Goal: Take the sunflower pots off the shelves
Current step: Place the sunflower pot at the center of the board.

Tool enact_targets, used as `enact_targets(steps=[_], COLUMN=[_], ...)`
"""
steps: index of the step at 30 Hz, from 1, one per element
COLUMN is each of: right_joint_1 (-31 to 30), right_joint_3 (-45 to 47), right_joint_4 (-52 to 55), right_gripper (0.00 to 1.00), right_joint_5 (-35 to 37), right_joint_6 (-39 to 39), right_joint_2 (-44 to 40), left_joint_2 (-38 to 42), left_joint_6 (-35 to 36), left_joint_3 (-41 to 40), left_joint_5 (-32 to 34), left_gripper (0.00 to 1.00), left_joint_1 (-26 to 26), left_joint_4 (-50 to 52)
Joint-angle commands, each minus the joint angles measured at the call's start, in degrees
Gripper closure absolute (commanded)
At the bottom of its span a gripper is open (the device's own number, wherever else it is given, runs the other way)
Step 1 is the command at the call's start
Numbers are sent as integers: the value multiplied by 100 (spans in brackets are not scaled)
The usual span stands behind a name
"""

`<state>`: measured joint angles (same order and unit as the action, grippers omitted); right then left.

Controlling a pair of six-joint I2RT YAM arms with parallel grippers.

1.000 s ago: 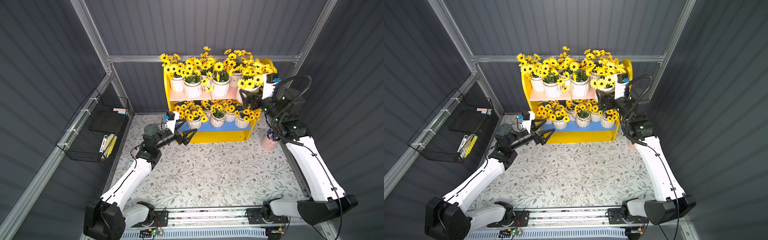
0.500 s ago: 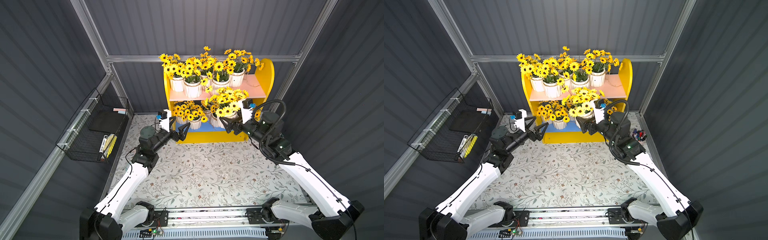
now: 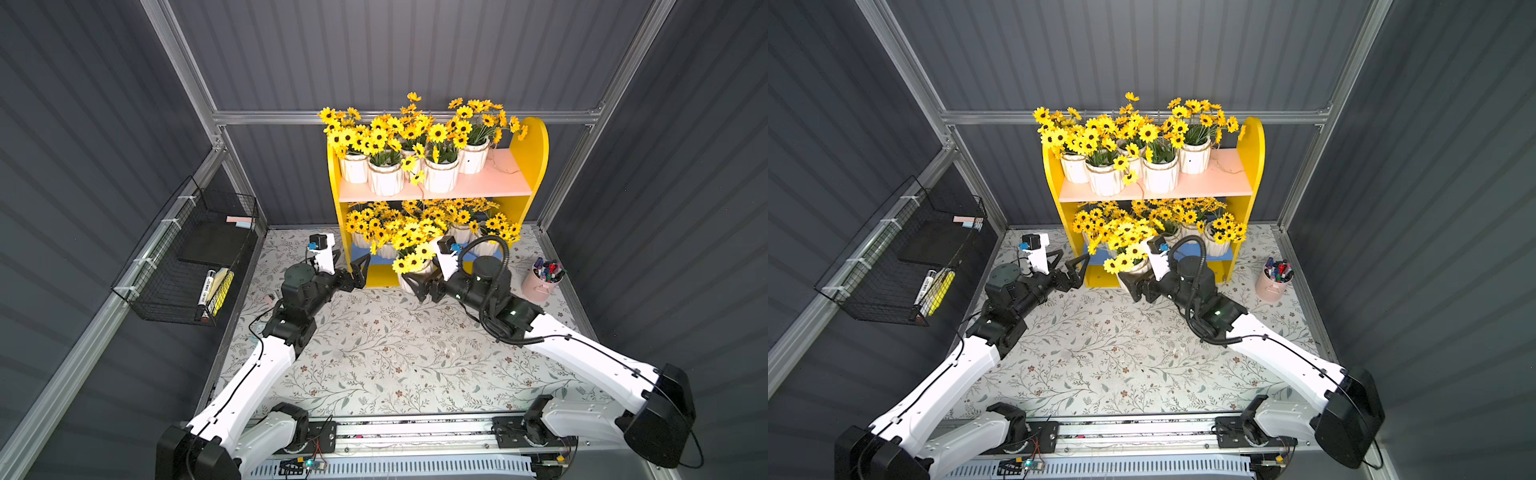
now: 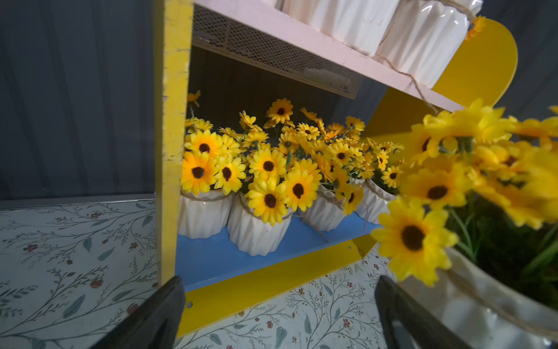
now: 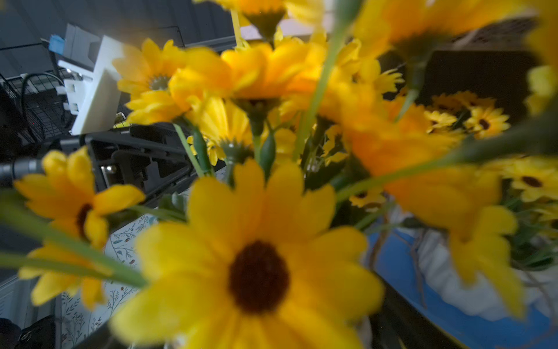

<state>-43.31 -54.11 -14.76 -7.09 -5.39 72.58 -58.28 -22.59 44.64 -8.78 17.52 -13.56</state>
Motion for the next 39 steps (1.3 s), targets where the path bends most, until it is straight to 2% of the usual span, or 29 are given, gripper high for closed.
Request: enact_targets(steps=[1, 5, 12, 18, 24, 34, 39], right_joint_1=[-178, -287, -440, -547, -565, -664, -683], right_joint_3=[198, 536, 857, 846, 563, 324, 164], right_joint_4=[-1290, -2054, -3124, -4629, -5495, -6565, -6558], right_gripper=[100, 100, 100, 100, 100, 100, 100], right_joint_5=[65, 33, 68, 264, 444, 660, 780], right_joint_6=[-136, -209, -201, 7, 97, 330, 363], right_joint_2=[261, 595, 1510, 2711, 3798, 5098, 5630], left_joint_2=[286, 513, 735, 807, 913, 1160, 1205], left_joint_6=[-143, -65, 75, 195, 356, 482, 523], left_joint_3=[-64, -212, -377, -408, -488, -807, -881], left_joint_5=[607, 1027, 1155, 1220, 1297, 1261, 1245], left_gripper=[1, 0, 0, 1, 1, 1, 1], left_joint_1=[-12, -9, -12, -12, -15, -12, -12], left_joint_4=[399, 554, 663, 601, 527, 130, 12])
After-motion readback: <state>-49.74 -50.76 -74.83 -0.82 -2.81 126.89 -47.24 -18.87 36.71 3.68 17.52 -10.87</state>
